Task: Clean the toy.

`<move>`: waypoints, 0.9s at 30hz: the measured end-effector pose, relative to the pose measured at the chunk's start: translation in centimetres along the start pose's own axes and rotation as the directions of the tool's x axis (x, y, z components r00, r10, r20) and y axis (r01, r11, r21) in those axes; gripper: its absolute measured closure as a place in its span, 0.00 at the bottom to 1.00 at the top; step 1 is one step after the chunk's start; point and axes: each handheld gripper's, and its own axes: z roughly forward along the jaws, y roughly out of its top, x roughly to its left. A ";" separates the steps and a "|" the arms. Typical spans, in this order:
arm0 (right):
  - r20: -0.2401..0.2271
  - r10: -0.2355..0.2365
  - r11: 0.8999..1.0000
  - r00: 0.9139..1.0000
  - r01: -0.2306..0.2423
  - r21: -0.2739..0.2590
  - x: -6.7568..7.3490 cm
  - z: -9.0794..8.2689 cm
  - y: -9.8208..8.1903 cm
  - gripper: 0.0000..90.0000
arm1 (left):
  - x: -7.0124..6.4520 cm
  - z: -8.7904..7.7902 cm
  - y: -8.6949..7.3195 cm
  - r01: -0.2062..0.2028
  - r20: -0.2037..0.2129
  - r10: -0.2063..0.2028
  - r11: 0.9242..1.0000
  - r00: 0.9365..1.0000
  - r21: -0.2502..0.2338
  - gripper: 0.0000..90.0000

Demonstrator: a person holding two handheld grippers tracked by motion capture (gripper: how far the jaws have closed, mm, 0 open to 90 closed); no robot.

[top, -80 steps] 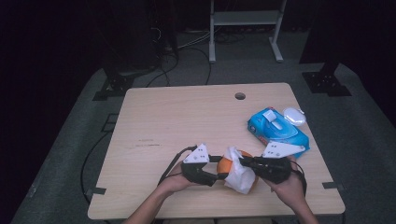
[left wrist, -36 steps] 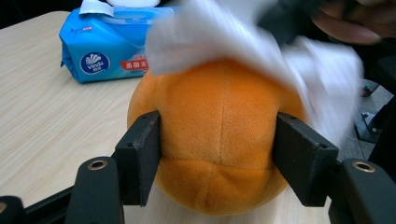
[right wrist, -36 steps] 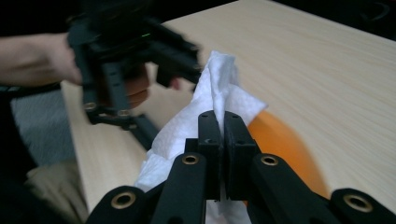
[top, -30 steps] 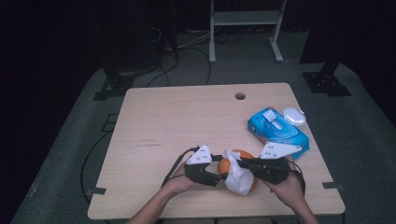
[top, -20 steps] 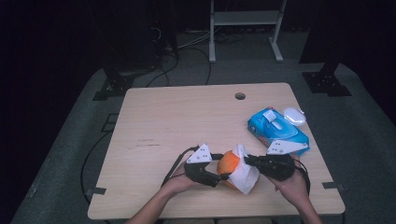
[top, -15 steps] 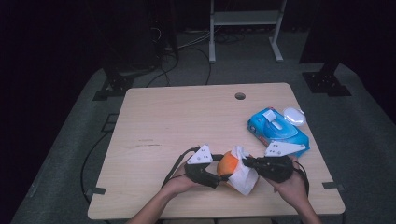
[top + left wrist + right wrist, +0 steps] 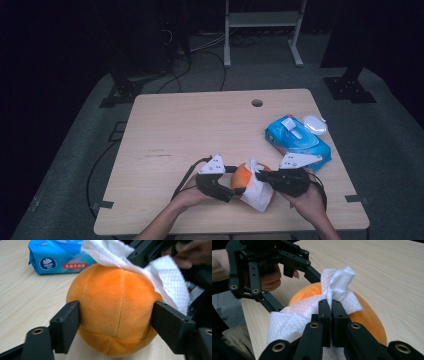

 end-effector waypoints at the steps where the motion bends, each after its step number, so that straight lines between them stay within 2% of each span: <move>1: 0.001 0.000 1.000 1.000 0.000 0.001 0.0 0.0 0.0 0.96 | 0.1 0.0 -0.1 -0.001 -0.002 0.001 1.000 1.000 0.011 0.27; 8: 0.009 0.031 0.999 0.999 -0.031 -0.011 -1.2 -0.8 -0.3 0.96 | 0.7 0.0 -0.6 0.012 -0.016 -0.012 1.000 1.000 0.022 0.28; 10: 0.006 0.049 0.999 0.999 -0.049 -0.016 -1.5 -1.0 -0.4 0.96 | 0.8 0.0 -0.6 0.013 -0.019 -0.013 1.000 1.000 0.022 0.28; 11: -0.014 0.073 0.997 0.997 -0.074 -0.027 -1.7 -0.9 -0.5 0.96 | 0.8 0.0 -0.6 0.010 -0.021 -0.010 1.000 1.000 0.026 0.28; 14: -0.019 0.074 0.997 0.997 -0.074 -0.019 -1.6 -0.6 -0.5 0.96 | 0.8 -0.2 -0.5 0.014 -0.014 -0.014 1.000 1.000 0.021 0.27; 15: -0.018 0.075 0.997 0.997 -0.075 -0.020 -1.6 -0.5 -0.6 0.96 | 0.8 -0.5 -0.3 0.014 -0.010 -0.014 1.000 1.000 -0.006 0.27; 18: -0.028 0.078 0.997 0.997 -0.078 -0.022 -1.4 -0.2 -0.6 0.96 | 0.6 -0.7 0.2 0.014 -0.006 -0.014 0.999 1.000 -0.030 0.27; 19: -0.031 0.060 0.998 0.998 -0.060 -0.013 -1.0 0.0 -0.5 0.96 | 0.4 -0.6 0.2 -0.009 -0.016 0.009 1.000 1.000 -0.013 0.30; 21: -0.027 0.051 0.999 0.998 -0.051 -0.010 -0.8 0.0 -0.5 0.96 | 0.4 -0.5 0.1 -0.011 -0.025 0.011 1.000 1.000 -0.004 0.31; 23: -0.013 0.036 0.999 0.999 -0.036 -0.010 -0.8 -0.1 -0.4 0.95 | 0.8 -0.4 -0.4 0.022 -0.016 -0.022 1.000 1.000 -0.001 0.31; 24: -0.013 0.036 0.999 0.999 -0.036 -0.010 -0.8 -0.1 -0.4 0.95 | 0.8 -0.4 -0.4 0.022 -0.016 -0.022 1.000 1.000 -0.001 0.30; 25: -0.004 0.035 0.999 0.999 -0.035 -0.017 -0.8 -0.3 -0.4 0.90 | 0.8 -0.5 -0.4 0.024 -0.015 -0.024 1.000 1.000 0.000 0.30; 26: -0.004 0.035 0.999 0.999 -0.035 -0.017 -0.8 -0.3 -0.4 0.90 | 0.8 -0.5 -0.3 0.021 -0.016 -0.021 1.000 1.000 0.000 0.30; 27: 0.000 0.023 1.000 1.000 -0.023 -0.014 -0.6 -0.4 -0.2 0.81 | 0.8 -0.5 -0.3 0.011 -0.015 -0.011 1.000 1.000 0.006 0.30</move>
